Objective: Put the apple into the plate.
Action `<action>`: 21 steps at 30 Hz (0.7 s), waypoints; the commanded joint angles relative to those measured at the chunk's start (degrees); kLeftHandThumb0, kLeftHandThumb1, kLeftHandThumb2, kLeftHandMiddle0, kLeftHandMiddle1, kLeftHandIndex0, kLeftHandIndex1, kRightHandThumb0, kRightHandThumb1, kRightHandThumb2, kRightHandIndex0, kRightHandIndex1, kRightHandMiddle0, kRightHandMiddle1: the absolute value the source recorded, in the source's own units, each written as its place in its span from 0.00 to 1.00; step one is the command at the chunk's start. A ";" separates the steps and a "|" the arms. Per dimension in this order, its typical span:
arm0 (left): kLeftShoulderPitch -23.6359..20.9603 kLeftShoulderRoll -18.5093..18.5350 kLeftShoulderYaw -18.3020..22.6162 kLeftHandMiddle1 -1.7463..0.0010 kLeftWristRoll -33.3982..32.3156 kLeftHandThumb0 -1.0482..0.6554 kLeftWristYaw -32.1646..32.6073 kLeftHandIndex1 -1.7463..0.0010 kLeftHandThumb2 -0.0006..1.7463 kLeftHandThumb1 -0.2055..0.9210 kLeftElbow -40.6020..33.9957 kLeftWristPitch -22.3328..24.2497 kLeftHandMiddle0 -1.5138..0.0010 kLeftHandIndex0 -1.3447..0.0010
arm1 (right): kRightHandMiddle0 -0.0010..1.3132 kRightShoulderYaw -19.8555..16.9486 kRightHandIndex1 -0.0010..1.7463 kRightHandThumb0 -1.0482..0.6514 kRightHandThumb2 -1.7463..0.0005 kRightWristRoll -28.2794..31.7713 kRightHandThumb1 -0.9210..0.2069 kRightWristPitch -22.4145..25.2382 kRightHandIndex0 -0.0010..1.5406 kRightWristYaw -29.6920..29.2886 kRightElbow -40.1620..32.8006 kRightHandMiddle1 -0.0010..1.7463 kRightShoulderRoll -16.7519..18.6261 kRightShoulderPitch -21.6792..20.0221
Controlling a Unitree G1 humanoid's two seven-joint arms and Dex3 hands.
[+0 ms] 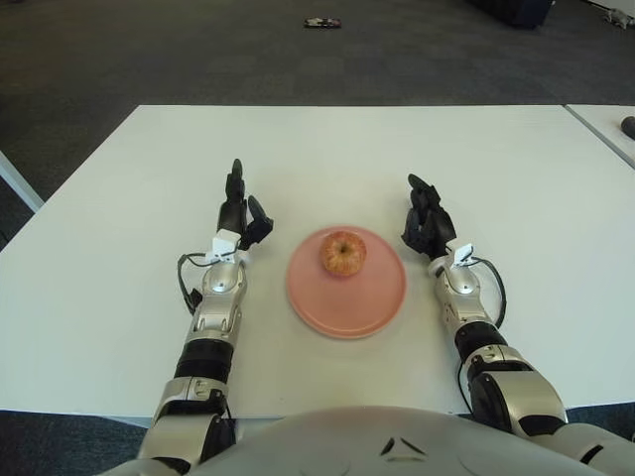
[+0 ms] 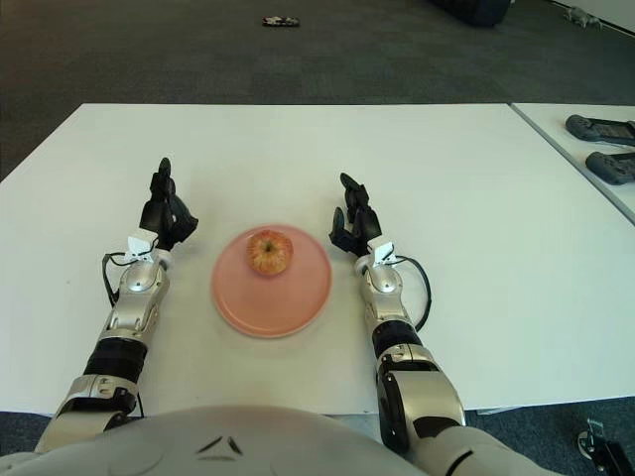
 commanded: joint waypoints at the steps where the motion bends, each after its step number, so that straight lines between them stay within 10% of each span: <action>1: -0.07 1.29 -0.62 1.00 1.10 0.00 -0.89 0.99 0.70 1.00 0.86 0.40 1.00 1.00 | 0.00 0.25 0.00 0.28 0.38 -0.21 0.13 2.19 0.05 -0.51 1.59 0.23 0.68 2.76; 21: 0.40 3.93 -2.69 1.00 2.68 0.00 -2.67 1.00 0.70 1.00 8.47 -5.25 1.00 1.00 | 0.00 0.61 0.00 0.27 0.38 -0.24 0.14 -0.65 0.04 0.34 2.55 0.22 0.52 2.58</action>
